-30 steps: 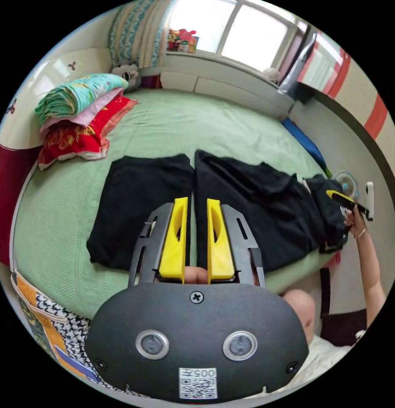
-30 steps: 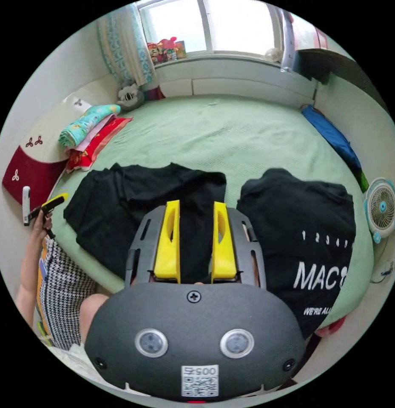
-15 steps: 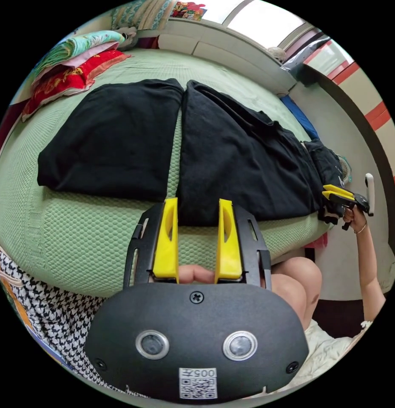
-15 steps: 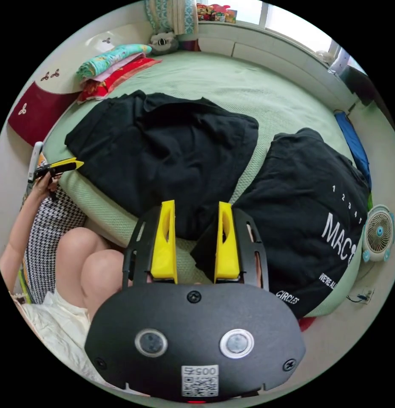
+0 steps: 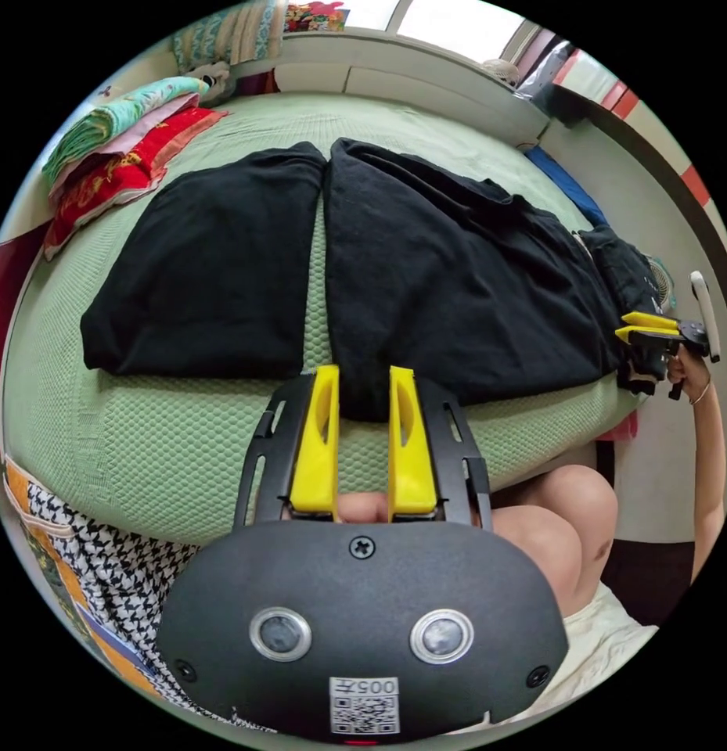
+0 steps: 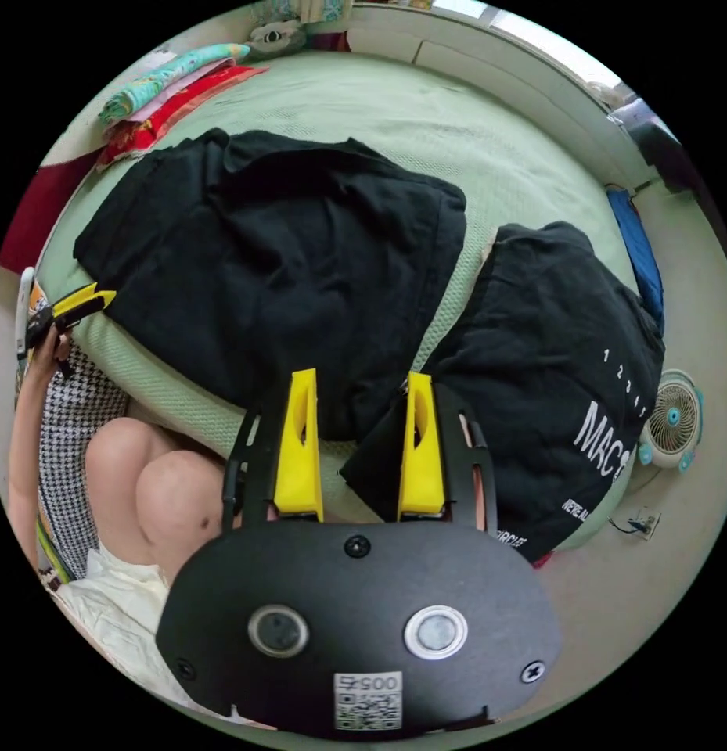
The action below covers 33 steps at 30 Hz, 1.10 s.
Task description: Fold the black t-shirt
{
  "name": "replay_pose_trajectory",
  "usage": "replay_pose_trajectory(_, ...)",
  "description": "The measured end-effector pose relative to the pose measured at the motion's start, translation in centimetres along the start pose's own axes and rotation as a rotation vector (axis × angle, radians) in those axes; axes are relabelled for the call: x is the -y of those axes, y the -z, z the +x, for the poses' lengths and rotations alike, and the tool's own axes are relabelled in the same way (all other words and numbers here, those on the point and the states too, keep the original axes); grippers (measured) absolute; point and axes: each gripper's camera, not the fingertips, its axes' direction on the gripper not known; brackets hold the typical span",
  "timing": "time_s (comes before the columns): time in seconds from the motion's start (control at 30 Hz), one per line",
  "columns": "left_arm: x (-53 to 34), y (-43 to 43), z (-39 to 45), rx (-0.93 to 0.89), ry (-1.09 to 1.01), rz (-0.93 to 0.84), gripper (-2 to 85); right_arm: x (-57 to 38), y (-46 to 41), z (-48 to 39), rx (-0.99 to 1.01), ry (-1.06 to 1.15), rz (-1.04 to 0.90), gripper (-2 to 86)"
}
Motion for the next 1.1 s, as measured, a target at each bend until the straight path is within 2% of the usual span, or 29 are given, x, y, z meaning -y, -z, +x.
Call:
replay_pose_trajectory(0.17, 1.2, -0.5, 0.4, -0.015, 0.014, 0.002, 5.1, 2.3, -2.7, -1.8, -0.121, 0.066, -0.09, 12.8)
replay_pose_trajectory(0.23, 1.5, 0.2, 0.2, -0.042, 0.029, 0.022, 4.7, 3.0, -3.3, -2.3, -0.072, 0.095, -0.101, 7.7)
replay_pose_trajectory(0.27, 1.8, 1.0, 0.1, -0.066, 0.033, 0.038, 4.5, 3.3, -3.5, -2.4, -0.048, 0.091, -0.107, 1.9)
replay_pose_trajectory(0.4, 2.4, 4.5, 0.1, -0.133, 0.0, 0.071, 4.2, 2.8, -1.3, -1.7, 0.006, 0.044, -0.051, -1.3)
replay_pose_trajectory(0.57, -0.5, 8.4, 1.8, -0.014, -0.101, 0.038, 4.3, -1.2, 2.0, -1.7, 0.222, 0.075, -0.002, -1.6)
replay_pose_trajectory(0.73, -6.3, 5.6, 0.2, -0.046, 0.006, -0.048, 5.2, -6.8, -0.6, -3.6, 0.328, 0.113, -0.042, -1.0)
replay_pose_trajectory(0.87, -9.3, 4.4, -1.4, -0.075, 0.134, -0.02, 4.0, -9.4, -3.1, -3.7, 0.277, 0.101, -0.042, 2.6)
replay_pose_trajectory(1.1, -5.1, 5.3, 3.5, -0.004, -0.031, 0.126, 6.9, -8.0, 0.9, -3.9, 0.216, 0.177, 0.222, 10.4)
